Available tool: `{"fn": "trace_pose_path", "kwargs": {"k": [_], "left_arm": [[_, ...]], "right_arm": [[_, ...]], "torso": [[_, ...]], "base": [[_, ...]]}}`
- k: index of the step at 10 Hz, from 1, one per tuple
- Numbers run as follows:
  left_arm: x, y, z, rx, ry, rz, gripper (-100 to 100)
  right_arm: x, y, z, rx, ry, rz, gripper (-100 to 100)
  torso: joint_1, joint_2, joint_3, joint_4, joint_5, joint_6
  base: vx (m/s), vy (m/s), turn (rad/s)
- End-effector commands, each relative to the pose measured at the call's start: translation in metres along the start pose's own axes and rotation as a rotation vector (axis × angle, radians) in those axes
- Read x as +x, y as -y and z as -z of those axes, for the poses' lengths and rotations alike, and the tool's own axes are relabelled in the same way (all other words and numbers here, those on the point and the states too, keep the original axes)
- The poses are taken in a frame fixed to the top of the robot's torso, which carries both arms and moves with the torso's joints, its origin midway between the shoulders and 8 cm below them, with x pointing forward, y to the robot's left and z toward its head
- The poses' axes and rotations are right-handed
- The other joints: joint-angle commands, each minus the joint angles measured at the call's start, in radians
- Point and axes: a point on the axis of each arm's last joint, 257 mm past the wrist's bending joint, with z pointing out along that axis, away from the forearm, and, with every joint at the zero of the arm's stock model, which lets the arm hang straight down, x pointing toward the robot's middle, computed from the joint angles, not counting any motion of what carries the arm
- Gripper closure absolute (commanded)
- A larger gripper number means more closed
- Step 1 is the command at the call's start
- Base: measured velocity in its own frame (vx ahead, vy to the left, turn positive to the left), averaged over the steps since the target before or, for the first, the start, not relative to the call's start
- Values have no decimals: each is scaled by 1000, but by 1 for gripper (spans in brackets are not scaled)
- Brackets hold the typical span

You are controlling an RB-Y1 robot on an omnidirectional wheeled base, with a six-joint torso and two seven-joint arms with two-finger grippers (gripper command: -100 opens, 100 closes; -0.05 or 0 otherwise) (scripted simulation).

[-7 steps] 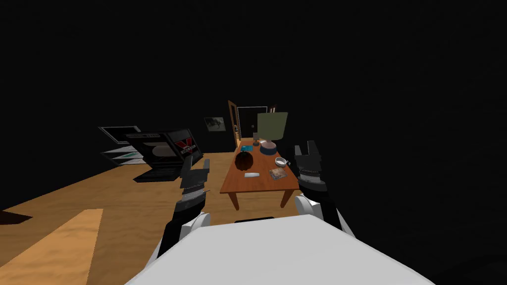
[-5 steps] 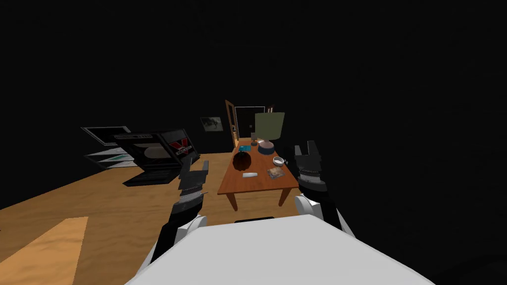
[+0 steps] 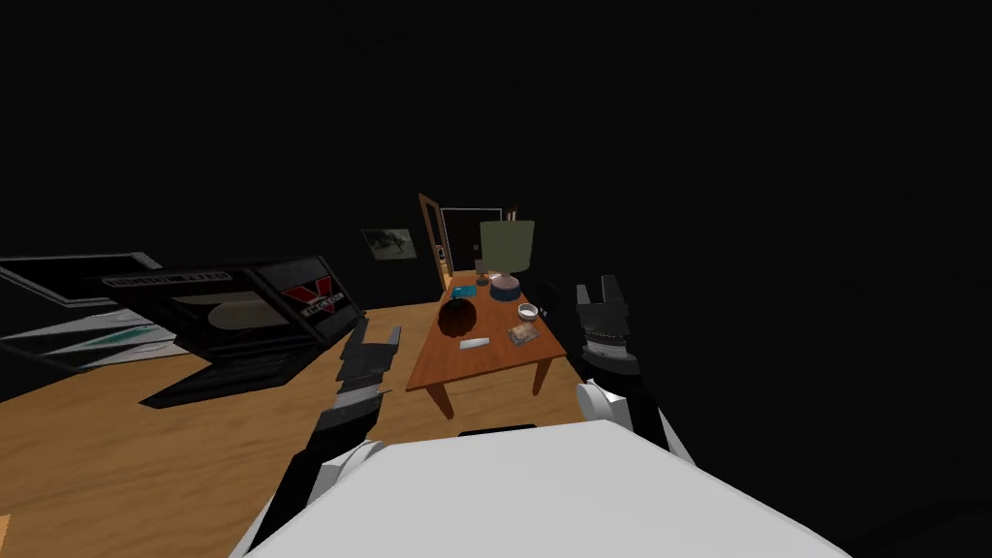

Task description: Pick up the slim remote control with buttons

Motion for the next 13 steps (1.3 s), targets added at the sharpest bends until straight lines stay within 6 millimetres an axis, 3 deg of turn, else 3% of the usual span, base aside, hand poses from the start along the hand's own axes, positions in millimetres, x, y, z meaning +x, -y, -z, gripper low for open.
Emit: {"fn": "trace_pose_path", "kwargs": {"k": [1, 4, 5, 8, 9, 11, 12, 13], "left_arm": [[-21, -16, 7, -65, 26, 15, -100], [-67, -49, 29, -204, 101, 48, -100], [-67, -49, 29, -206, 101, 48, -100], [-121, -83, 62, -359, 208, 90, -100], [-122, -84, 63, -365, 209, 91, -100], [-159, -105, 93, -470, 296, 122, -100], [-160, -107, 94, -479, 298, 124, -100], [-178, -118, 113, -537, 348, 143, -100]], "right_arm": [[0, 0, 0, 0, 0, 0, 0], [0, 0, 0, 0, 0, 0, 0], [0, 0, 0, 0, 0, 0, 0], [0, 0, 0, 0, 0, 0, 0], [0, 0, 0, 0, 0, 0, 0], [0, 0, 0, 0, 0, 0, 0], [0, 0, 0, 0, 0, 0, 0], [0, 0, 0, 0, 0, 0, 0]], "torso": [[0, 0, 0, 0, 0, 0], [1, 0, 0, 0, 0, 0], [1, 0, 0, 0, 0, 0], [3, -2, -1, 0, 0, 0], [2, -2, -1, 0, 0, 0], [3, -2, -1, 0, 0, 0], [3, -2, -1, 0, 1, 0], [4, -2, -1, 0, 1, -1]], "base": [[-34, -80, -328], [-17, -80, -370], [-6, -46, -111], [15, -58, -344], [10, -48, -226], [12, -53, -490], [17, -26, -87], [18, -31, -305]]}}
